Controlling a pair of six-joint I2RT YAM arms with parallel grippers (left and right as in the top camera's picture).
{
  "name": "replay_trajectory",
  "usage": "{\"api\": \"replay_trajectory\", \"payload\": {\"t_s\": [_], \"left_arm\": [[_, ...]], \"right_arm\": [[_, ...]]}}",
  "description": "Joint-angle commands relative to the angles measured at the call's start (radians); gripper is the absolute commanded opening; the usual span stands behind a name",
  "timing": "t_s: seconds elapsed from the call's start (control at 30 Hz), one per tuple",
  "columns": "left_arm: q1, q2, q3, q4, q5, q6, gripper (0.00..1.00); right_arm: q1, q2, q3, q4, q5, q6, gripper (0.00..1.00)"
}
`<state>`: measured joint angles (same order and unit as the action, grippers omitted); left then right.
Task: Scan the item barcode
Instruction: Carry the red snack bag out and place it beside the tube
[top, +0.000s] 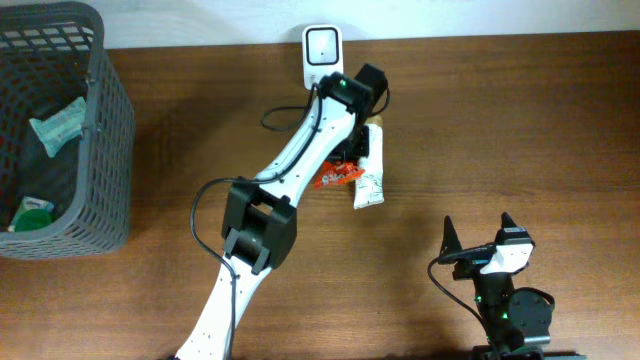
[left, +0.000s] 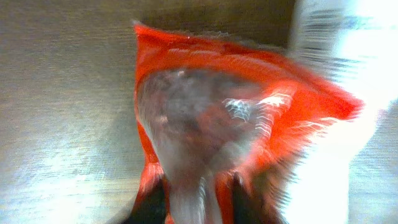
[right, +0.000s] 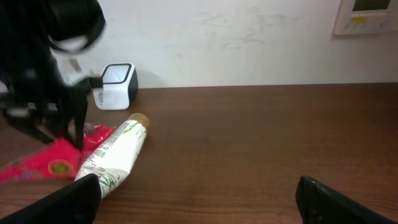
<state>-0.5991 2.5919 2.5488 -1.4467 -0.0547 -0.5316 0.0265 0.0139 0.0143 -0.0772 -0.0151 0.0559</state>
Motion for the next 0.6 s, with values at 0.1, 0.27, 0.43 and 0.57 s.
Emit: {"api": "replay_trajectory", "payload": {"t_s": [0.1, 0.27, 0.43, 0.57], "left_arm": [[0.054, -0.010, 0.468, -0.196, 0.006, 0.078, 0.96], [0.237, -0.131, 0.590, -0.241, -0.021, 0.123, 0.99], [0.531, -0.304, 0.590, -0.241, -0.015, 0.127, 0.99], [0.767, -0.395, 0.590, -0.241, -0.017, 0.221, 0.99]], "right_arm": [[-0.005, -0.007, -0.009, -0.001, 0.009, 0.003, 0.99], [-0.005, -0.007, -0.009, -0.001, 0.009, 0.003, 0.98], [-0.005, -0.007, -0.009, -0.001, 0.009, 0.003, 0.98], [-0.005, -0.007, -0.009, -0.001, 0.009, 0.003, 0.99]]}}
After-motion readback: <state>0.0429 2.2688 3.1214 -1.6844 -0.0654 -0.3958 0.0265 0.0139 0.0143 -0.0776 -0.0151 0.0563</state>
